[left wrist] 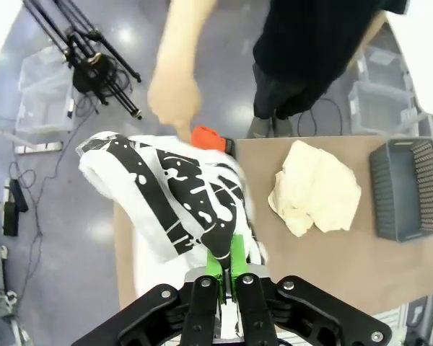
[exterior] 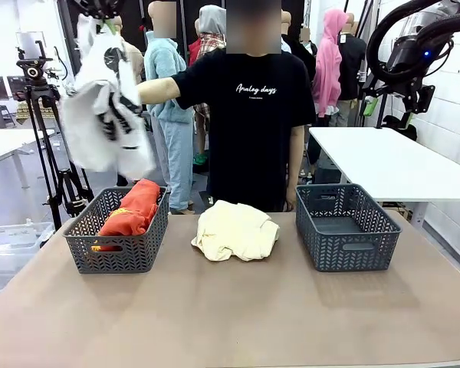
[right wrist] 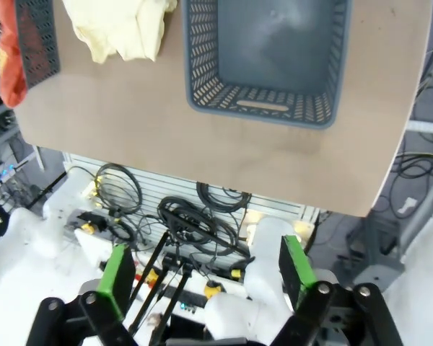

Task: Sort the tops and bottoms.
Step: Sort the clothes according to human instructions.

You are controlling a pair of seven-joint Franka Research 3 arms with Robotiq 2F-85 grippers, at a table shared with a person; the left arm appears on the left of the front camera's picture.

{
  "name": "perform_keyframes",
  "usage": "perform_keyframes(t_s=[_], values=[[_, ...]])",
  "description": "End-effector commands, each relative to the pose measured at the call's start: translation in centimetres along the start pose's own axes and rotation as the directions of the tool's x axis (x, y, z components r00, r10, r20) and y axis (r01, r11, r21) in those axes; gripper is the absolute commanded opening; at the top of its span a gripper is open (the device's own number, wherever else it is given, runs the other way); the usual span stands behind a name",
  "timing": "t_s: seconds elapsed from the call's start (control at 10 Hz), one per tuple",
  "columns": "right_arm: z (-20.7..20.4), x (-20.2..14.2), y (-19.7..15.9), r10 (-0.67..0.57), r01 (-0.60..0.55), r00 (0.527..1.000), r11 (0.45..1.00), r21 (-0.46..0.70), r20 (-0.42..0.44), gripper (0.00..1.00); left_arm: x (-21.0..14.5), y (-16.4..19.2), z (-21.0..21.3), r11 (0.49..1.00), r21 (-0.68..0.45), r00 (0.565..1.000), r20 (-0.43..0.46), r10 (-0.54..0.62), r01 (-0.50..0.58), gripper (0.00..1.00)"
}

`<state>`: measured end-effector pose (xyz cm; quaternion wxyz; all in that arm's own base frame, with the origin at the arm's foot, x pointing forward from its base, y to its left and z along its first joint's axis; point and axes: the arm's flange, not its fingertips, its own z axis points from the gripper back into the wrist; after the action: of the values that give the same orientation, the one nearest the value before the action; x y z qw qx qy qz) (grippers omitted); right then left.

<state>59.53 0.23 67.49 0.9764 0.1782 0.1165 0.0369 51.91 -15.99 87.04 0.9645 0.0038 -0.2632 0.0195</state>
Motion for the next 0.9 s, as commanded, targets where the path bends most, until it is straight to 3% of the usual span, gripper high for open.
perform_keyframes(t_s=[0.0,0.1,0.6,0.8], values=[[0.3,0.2,0.2,-0.013,0.013,1.0,1.0,-0.001,0.007,1.0,-6.6,2.3,-5.7,0.996,-0.053,0.997,-0.004,0.077,-0.078,0.0],[0.3,0.2,0.2,-0.013,0.013,1.0,1.0,-0.001,0.007,1.0,0.0,0.0,0.0,1.0,0.0,1.0,0.0,0.0,0.0,0.0],[0.3,0.2,0.2,-0.013,0.013,1.0,1.0,-0.001,0.007,1.0,0.2,-0.1,-0.7,1.0,-0.014,1.0,-0.014,0.01,-0.01,0.0],[0.3,0.2,0.2,-0.013,0.013,1.0,1.0,-0.001,0.007,1.0,0.3,1.8,-6.0,0.995,-0.048,0.991,-0.11,0.08,-0.086,0.0]])
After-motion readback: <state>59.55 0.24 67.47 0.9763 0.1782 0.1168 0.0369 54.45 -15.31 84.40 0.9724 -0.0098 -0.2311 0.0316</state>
